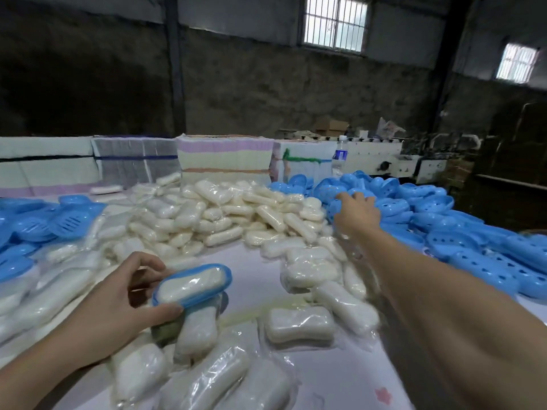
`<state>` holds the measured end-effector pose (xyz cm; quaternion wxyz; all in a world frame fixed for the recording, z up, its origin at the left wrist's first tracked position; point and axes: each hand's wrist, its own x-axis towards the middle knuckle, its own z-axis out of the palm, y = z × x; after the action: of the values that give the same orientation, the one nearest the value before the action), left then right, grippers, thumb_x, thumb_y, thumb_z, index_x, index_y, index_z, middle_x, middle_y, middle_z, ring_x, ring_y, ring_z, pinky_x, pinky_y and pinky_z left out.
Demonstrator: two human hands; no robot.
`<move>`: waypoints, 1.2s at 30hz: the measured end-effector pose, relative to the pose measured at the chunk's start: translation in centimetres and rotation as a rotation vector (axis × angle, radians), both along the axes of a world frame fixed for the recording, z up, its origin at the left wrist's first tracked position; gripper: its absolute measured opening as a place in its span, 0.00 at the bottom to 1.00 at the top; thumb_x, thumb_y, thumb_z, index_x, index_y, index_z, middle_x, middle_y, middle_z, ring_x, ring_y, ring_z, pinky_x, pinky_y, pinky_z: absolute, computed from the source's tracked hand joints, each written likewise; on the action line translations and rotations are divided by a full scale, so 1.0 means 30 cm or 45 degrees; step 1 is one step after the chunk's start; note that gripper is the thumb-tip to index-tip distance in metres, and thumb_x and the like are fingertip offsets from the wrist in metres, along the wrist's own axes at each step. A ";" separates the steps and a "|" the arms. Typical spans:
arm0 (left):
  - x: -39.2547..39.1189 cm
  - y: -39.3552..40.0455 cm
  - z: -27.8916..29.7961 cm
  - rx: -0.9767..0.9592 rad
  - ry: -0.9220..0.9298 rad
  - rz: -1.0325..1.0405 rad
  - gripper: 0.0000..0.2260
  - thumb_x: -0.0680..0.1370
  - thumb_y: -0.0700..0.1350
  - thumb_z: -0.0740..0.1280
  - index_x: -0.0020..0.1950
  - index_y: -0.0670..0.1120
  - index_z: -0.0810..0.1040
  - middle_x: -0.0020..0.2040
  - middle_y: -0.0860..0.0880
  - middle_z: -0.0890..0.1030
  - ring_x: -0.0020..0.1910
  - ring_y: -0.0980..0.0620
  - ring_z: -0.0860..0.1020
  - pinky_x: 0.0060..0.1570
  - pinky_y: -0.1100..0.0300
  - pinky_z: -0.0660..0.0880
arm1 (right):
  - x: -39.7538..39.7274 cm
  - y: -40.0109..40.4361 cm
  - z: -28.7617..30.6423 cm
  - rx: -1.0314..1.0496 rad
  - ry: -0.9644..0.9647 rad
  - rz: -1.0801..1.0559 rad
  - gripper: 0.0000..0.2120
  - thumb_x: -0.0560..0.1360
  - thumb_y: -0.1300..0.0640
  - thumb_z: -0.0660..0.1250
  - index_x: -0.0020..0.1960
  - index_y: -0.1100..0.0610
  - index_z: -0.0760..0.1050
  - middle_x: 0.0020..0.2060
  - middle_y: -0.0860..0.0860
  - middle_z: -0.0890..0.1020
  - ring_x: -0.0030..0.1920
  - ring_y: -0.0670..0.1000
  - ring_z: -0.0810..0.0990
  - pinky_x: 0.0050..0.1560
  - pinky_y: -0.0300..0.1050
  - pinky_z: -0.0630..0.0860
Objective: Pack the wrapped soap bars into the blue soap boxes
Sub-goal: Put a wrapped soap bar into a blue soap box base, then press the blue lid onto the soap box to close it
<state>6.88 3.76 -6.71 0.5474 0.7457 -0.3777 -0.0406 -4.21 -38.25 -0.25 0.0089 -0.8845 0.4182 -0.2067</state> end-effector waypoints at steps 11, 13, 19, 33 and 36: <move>0.080 0.013 -0.062 0.020 -0.078 0.009 0.43 0.46 0.63 0.85 0.57 0.54 0.76 0.55 0.52 0.86 0.47 0.50 0.86 0.37 0.52 0.83 | 0.090 -0.133 -0.058 -0.176 0.215 -0.104 0.16 0.76 0.57 0.63 0.63 0.56 0.71 0.60 0.57 0.76 0.60 0.59 0.74 0.55 0.53 0.74; 0.086 0.012 -0.068 0.020 -0.072 -0.018 0.43 0.46 0.62 0.86 0.56 0.53 0.76 0.55 0.51 0.86 0.46 0.49 0.86 0.39 0.54 0.83 | 0.094 -0.148 -0.071 -0.181 0.156 -0.110 0.15 0.76 0.58 0.63 0.62 0.57 0.70 0.59 0.58 0.76 0.59 0.60 0.75 0.55 0.53 0.74; 0.078 0.009 -0.056 0.015 -0.038 -0.009 0.41 0.46 0.62 0.85 0.56 0.54 0.77 0.55 0.52 0.86 0.47 0.50 0.86 0.37 0.52 0.83 | 0.076 -0.103 -0.056 -0.066 -0.124 -0.024 0.26 0.71 0.44 0.69 0.64 0.53 0.69 0.59 0.56 0.75 0.60 0.60 0.73 0.57 0.55 0.70; -0.060 0.000 0.050 -0.005 0.051 0.023 0.30 0.56 0.41 0.85 0.50 0.51 0.72 0.50 0.54 0.86 0.44 0.53 0.83 0.45 0.63 0.79 | -0.033 0.629 0.098 0.632 -0.349 1.324 0.27 0.65 0.49 0.77 0.62 0.38 0.74 0.57 0.39 0.78 0.53 0.38 0.78 0.48 0.32 0.77; -0.065 0.003 0.061 -0.071 0.208 0.019 0.35 0.50 0.47 0.82 0.52 0.47 0.72 0.49 0.51 0.87 0.44 0.54 0.83 0.48 0.59 0.81 | -0.021 0.685 0.017 0.786 -0.391 1.403 0.28 0.65 0.57 0.78 0.64 0.45 0.77 0.57 0.41 0.79 0.55 0.38 0.78 0.52 0.31 0.76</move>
<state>4.93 3.85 -4.88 0.5974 0.7271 -0.3270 -0.0868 -4.83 -17.71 0.25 0.4270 -0.8866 -0.0626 -0.1665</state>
